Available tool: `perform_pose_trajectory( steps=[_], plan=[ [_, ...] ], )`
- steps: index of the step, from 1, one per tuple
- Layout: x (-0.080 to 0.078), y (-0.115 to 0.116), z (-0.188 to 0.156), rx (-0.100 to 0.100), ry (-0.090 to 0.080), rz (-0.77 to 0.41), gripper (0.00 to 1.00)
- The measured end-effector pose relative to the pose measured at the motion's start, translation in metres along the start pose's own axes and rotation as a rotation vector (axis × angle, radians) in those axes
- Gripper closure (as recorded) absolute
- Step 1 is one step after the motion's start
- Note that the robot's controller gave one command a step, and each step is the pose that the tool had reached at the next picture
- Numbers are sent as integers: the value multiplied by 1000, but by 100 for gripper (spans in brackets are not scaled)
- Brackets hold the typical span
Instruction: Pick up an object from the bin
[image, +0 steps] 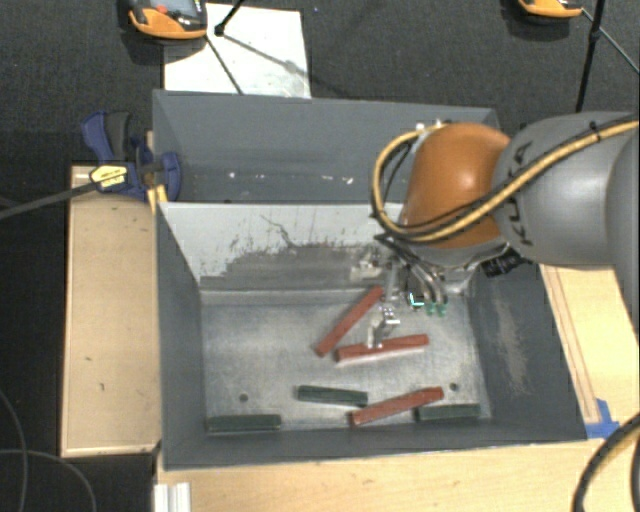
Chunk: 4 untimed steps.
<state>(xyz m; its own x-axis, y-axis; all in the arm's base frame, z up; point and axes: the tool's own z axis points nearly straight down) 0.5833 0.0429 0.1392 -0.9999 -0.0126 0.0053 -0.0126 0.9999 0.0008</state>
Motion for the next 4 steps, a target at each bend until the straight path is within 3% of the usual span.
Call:
perform_pose_trajectory(
  steps=[1, 2, 3, 4],
  plan=[
    [-2, 0, -4, 0, -8, 1, 0],
    [29, -1, 57, -3, -44, 111, 100],
    [29, -1, 57, -4, -44, 112, 100],
    [24, 6, -86, -1, -11, 105, 100]
  ],
)
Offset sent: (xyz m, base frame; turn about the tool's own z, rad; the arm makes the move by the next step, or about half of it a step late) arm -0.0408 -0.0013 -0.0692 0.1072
